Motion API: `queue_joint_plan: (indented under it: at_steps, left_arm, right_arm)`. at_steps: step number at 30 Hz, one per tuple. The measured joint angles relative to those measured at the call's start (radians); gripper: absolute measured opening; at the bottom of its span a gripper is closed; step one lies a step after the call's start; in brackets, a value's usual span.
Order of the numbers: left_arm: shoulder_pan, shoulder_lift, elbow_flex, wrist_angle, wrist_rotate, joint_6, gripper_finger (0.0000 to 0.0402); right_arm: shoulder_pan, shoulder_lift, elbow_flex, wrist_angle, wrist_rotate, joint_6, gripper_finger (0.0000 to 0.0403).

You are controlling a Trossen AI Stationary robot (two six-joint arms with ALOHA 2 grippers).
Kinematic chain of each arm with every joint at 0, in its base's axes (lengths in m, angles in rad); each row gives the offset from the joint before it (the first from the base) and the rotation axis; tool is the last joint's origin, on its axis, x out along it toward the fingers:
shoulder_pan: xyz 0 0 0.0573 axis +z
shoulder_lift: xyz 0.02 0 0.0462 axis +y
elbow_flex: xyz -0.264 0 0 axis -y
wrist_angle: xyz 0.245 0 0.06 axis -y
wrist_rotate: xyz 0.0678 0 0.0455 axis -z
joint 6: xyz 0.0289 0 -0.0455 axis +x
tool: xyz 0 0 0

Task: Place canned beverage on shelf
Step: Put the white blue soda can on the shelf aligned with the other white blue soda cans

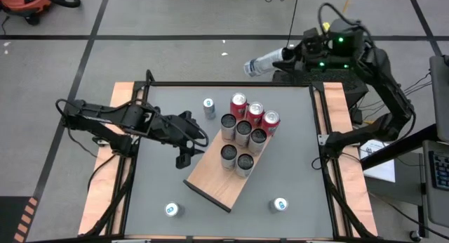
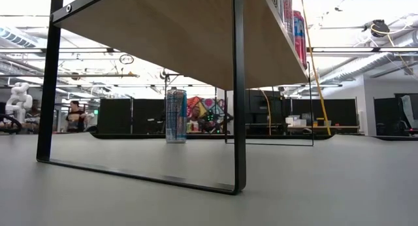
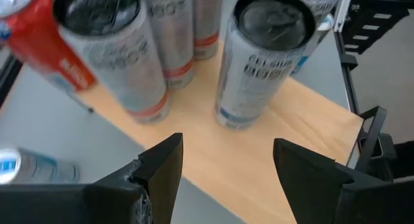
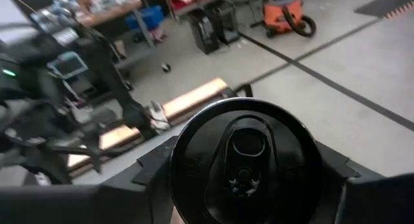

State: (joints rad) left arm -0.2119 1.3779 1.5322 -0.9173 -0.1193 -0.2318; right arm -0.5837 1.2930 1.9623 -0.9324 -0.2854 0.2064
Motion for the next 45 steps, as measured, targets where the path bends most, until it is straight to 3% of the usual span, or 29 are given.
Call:
queue_joint_plan:
  at_steps: [6, 23, 31, 45]
  left_arm:
    - [0.0, 0.05, 0.0, 0.062, 0.035, 0.063, 0.0229]
    - [0.004, 0.15, 0.0, 0.114, 0.059, 0.132, 0.0125]
    - [0.018, 0.174, -0.001, 0.121, 0.061, 0.234, 0.012]
    - [0.023, 0.196, -0.001, 0.151, 0.117, 0.248, 0.012]
  right_arm:
    - [0.059, 0.0, 0.057, 0.018, 0.0, 0.035, 0.0217]
    - [0.141, 0.005, 0.058, 0.055, 0.001, 0.044, 0.0217]
    - [0.141, 0.005, 0.058, 0.099, 0.004, 0.042, 0.0217]
    - [0.141, 0.005, 0.058, 0.098, 0.005, 0.04, 0.0217]
